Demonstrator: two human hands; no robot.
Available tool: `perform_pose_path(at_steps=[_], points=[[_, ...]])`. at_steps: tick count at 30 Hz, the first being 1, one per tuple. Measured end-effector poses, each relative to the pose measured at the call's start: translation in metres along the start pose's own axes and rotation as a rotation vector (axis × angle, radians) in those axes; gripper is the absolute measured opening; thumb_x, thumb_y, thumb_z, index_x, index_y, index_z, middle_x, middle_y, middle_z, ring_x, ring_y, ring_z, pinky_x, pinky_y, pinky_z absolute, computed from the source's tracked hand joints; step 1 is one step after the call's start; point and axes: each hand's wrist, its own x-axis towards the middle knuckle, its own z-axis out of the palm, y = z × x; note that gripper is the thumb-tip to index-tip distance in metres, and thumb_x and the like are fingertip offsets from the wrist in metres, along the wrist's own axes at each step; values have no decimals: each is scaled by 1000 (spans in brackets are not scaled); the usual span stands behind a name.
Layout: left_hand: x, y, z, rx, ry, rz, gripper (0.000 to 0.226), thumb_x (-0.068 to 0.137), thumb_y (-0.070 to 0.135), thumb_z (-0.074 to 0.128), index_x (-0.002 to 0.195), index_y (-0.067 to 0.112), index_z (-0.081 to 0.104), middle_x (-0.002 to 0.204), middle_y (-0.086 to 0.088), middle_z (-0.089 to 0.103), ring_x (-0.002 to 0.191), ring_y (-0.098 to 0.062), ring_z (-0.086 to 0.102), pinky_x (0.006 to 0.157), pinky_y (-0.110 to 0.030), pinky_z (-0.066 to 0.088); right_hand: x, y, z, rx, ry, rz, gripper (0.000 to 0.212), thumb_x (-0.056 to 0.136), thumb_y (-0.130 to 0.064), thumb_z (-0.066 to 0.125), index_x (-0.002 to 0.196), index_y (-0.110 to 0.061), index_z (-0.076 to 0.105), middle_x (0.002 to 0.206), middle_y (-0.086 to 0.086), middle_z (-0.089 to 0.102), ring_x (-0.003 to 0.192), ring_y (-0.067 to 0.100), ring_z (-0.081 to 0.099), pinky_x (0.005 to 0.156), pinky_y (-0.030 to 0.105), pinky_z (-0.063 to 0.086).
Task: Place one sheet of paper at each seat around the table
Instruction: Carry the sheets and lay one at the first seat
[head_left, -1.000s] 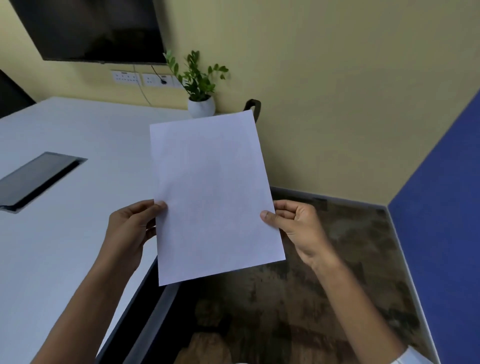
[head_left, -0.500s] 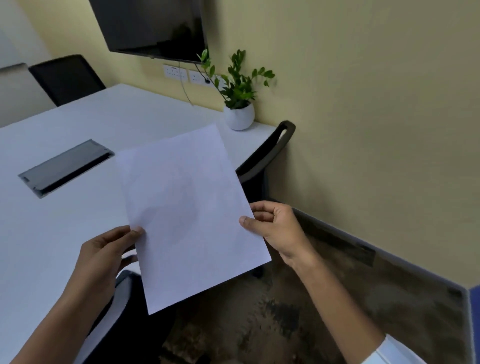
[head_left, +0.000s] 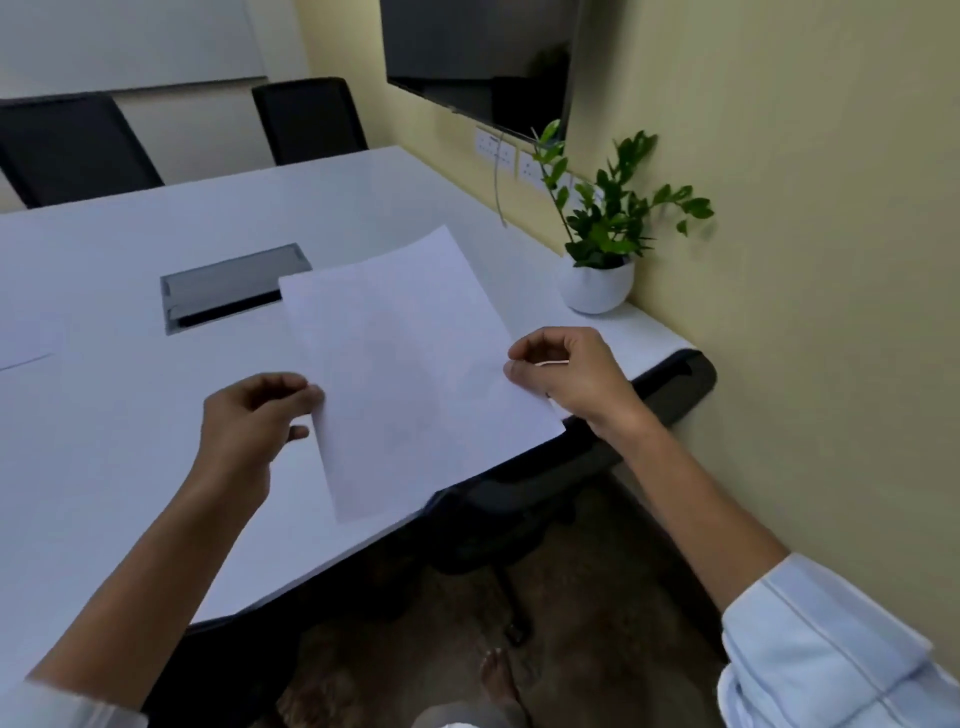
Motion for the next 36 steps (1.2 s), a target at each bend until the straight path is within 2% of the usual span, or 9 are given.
perform_pose_path(at_steps=[10, 12, 15, 18, 21, 25, 29, 33, 36], points=[[182, -31, 126, 209, -22, 17, 19, 78, 1, 77, 84, 19, 74, 86, 0, 74, 72, -10, 66, 59, -20, 50, 243, 62, -33, -331, -160, 55, 31, 73, -18, 85, 101, -27, 77, 93, -14, 69, 85, 5, 69, 76, 21, 53], [208, -52, 148, 248, -2, -30, 21, 75, -3, 76, 86, 15, 74, 85, -6, 73, 68, -13, 63, 53, -16, 48, 277, 87, -30, -406, -194, 72, 34, 72, -16, 86, 105, -23, 77, 94, -9, 68, 84, 4, 66, 77, 23, 51], [236, -93, 181, 305, 69, -110, 24, 71, -6, 75, 87, 12, 75, 84, -8, 73, 69, -15, 63, 55, -16, 48, 316, 131, -21, -434, -275, 156, 39, 73, -8, 84, 110, -17, 75, 102, 5, 70, 95, 19, 68, 81, 29, 55], [253, -137, 205, 362, 137, -182, 22, 71, -5, 72, 82, 14, 75, 80, -5, 73, 72, -16, 66, 66, -20, 52, 344, 176, -13, -381, -348, 274, 43, 73, 3, 81, 112, -13, 75, 103, 13, 68, 100, 30, 69, 85, 36, 61], [262, -175, 220, 396, 192, -265, 22, 71, -5, 71, 76, 16, 73, 78, -4, 72, 69, -15, 66, 58, -13, 49, 364, 219, -5, -424, -419, 317, 43, 72, 4, 80, 112, -12, 75, 99, 11, 66, 93, 25, 67, 92, 40, 59], [269, -218, 229, 401, 242, -390, 18, 69, -3, 76, 73, 13, 71, 77, -5, 72, 72, -22, 69, 66, -24, 56, 376, 265, 2, -498, -536, 288, 41, 72, 1, 81, 111, -12, 75, 97, 8, 68, 84, 19, 65, 82, 24, 51], [272, -241, 230, 406, 282, -445, 17, 67, 0, 80, 77, 9, 70, 74, -7, 70, 66, -22, 68, 53, -20, 49, 378, 297, 3, -516, -616, 264, 41, 75, -2, 80, 113, -13, 72, 89, 0, 64, 76, 17, 62, 72, 11, 44], [271, -254, 226, 532, 260, -398, 16, 69, 3, 79, 78, 8, 67, 74, -6, 68, 69, -25, 68, 56, -19, 47, 376, 312, 6, -614, -706, 164, 47, 79, -8, 80, 124, -11, 66, 114, 9, 60, 81, 23, 67, 82, 18, 46], [267, -260, 223, 811, 168, -304, 27, 75, 19, 77, 96, 8, 65, 99, -7, 62, 86, -26, 64, 69, -29, 48, 374, 316, 6, -742, -756, 59, 55, 85, -25, 75, 136, -17, 56, 132, 5, 49, 102, 22, 64, 90, 29, 50]])
